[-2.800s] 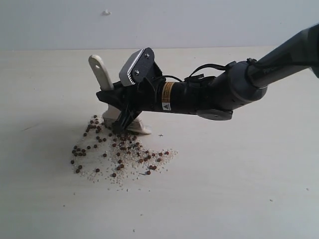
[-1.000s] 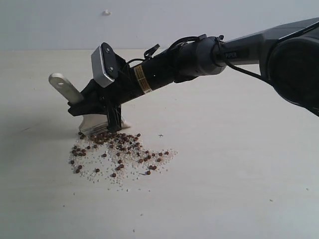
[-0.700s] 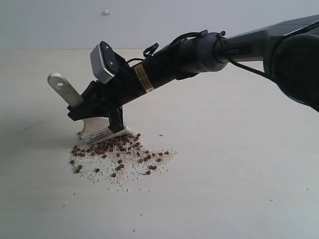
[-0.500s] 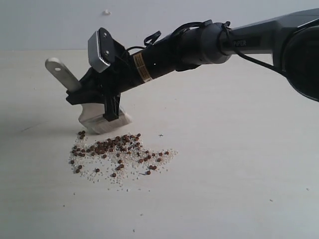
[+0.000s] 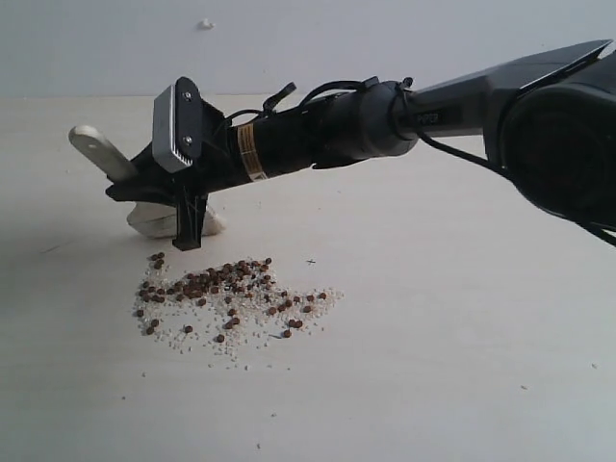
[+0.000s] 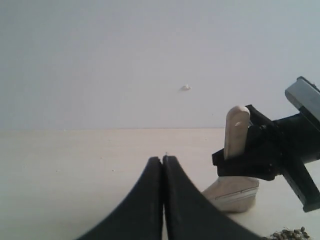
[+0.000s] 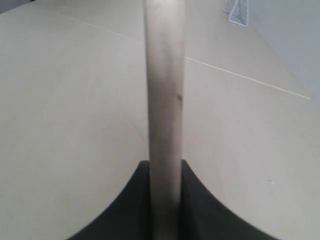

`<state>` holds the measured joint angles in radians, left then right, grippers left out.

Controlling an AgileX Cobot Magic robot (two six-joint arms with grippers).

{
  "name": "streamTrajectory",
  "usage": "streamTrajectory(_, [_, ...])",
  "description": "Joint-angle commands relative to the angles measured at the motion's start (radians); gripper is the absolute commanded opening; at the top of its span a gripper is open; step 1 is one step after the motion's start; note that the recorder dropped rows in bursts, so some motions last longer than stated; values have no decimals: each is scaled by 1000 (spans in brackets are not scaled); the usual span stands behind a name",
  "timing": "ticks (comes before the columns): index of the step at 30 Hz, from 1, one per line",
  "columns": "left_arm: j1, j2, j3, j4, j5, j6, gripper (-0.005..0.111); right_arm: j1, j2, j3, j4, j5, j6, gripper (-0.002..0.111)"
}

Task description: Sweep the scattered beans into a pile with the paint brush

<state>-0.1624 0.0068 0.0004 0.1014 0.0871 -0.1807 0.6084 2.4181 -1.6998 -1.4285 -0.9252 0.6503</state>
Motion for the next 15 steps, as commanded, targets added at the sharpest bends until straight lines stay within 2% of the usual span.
streamTrajectory(1, [3, -7, 0, -8, -8, -6, 0, 2, 12, 5, -32, -73, 47, 0])
streamTrajectory(10, [3, -7, 0, -8, -8, -6, 0, 2, -20, 5, -307, -158, 355, 0])
streamTrajectory(13, [3, -7, 0, -8, -8, -6, 0, 2, -33, 5, -309, -153, 356, 0])
streamTrajectory(15, [3, -7, 0, -8, -8, -6, 0, 2, -58, 5, -246, -129, 329, 0])
